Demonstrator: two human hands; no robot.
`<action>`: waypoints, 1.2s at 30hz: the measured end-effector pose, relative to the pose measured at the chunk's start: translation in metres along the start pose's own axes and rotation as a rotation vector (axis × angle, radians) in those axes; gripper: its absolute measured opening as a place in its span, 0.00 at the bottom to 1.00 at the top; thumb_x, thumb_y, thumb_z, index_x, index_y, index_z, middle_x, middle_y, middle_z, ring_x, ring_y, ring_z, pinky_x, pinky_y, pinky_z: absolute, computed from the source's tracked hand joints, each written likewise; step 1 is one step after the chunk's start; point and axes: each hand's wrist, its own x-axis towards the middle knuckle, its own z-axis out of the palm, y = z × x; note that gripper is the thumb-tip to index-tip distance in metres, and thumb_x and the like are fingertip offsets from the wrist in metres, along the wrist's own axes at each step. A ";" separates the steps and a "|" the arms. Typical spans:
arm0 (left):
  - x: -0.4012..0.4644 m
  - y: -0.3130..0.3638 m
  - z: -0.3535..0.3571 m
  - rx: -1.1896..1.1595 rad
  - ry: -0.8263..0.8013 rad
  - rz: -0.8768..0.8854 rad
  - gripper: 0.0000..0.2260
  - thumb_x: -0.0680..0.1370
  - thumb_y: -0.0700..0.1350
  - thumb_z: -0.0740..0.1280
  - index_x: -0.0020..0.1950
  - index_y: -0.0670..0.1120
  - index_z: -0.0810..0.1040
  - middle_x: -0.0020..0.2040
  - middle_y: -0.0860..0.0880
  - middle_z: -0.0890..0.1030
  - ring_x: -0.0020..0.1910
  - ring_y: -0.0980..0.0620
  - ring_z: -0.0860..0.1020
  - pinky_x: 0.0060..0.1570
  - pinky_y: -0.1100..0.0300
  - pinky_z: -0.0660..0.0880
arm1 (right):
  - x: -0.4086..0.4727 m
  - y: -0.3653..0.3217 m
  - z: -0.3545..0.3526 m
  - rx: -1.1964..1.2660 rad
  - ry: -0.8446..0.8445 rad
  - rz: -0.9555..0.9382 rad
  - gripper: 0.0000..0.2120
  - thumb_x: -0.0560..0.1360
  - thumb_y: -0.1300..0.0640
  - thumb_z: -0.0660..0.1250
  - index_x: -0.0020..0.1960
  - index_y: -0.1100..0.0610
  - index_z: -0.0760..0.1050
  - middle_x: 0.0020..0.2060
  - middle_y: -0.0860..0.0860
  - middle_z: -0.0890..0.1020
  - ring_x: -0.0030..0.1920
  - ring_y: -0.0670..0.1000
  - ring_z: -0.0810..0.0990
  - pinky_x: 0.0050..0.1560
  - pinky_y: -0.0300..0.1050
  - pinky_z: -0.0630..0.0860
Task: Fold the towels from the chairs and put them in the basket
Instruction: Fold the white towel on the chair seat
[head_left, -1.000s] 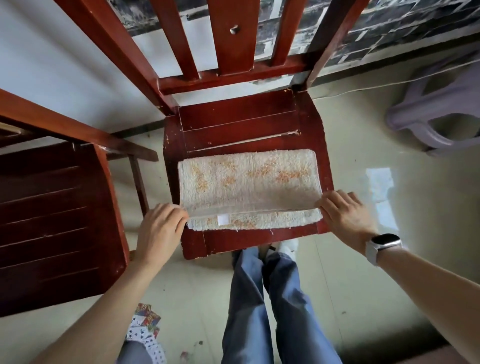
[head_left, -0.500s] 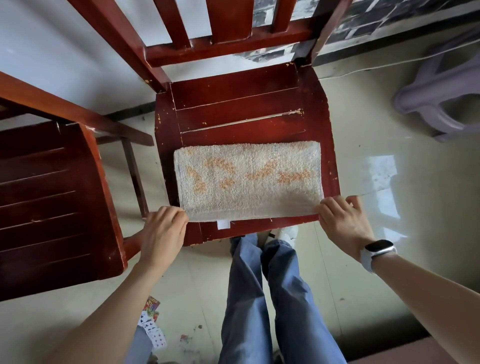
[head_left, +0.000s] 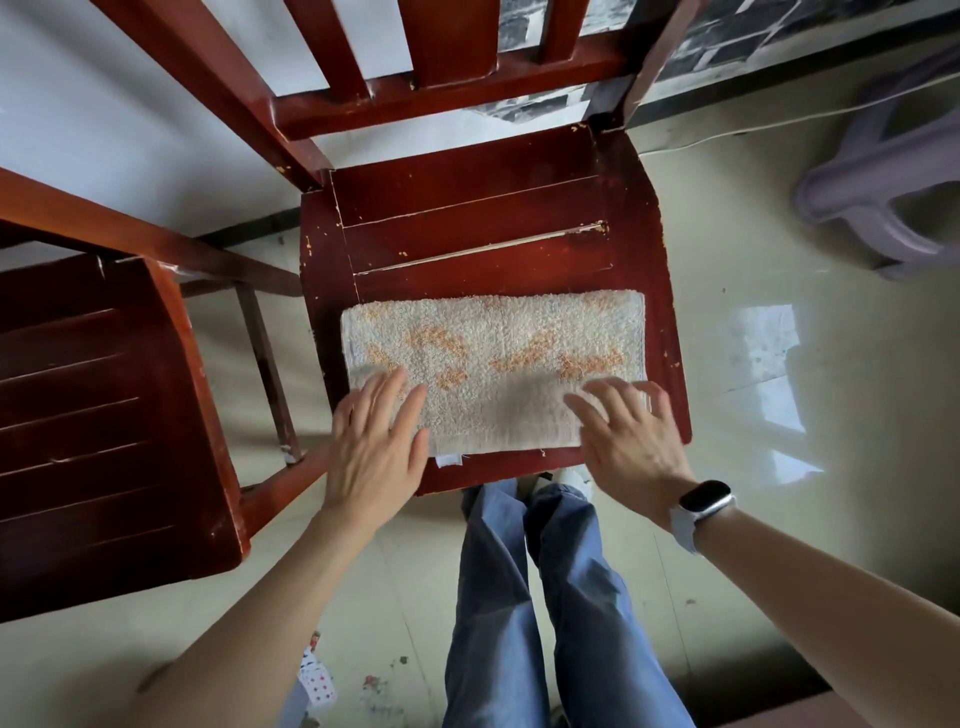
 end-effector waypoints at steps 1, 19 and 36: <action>0.011 0.006 0.002 -0.001 0.000 0.002 0.22 0.76 0.51 0.55 0.67 0.44 0.70 0.69 0.40 0.69 0.69 0.38 0.66 0.64 0.40 0.65 | 0.012 -0.007 0.004 -0.009 -0.017 -0.005 0.20 0.69 0.57 0.64 0.61 0.56 0.74 0.59 0.58 0.78 0.60 0.59 0.76 0.62 0.65 0.67; 0.080 -0.007 0.051 0.139 0.019 -0.001 0.35 0.72 0.72 0.45 0.75 0.59 0.42 0.76 0.46 0.41 0.74 0.38 0.42 0.67 0.31 0.42 | 0.077 0.002 0.050 -0.002 0.008 -0.034 0.27 0.76 0.42 0.48 0.74 0.45 0.52 0.74 0.52 0.57 0.74 0.54 0.51 0.67 0.70 0.48; 0.064 0.015 0.027 0.076 -0.078 -0.067 0.32 0.75 0.68 0.46 0.74 0.57 0.40 0.76 0.45 0.40 0.74 0.40 0.39 0.67 0.36 0.35 | 0.019 0.042 0.026 0.493 0.121 0.740 0.15 0.77 0.55 0.59 0.63 0.57 0.71 0.59 0.56 0.76 0.61 0.57 0.71 0.60 0.53 0.62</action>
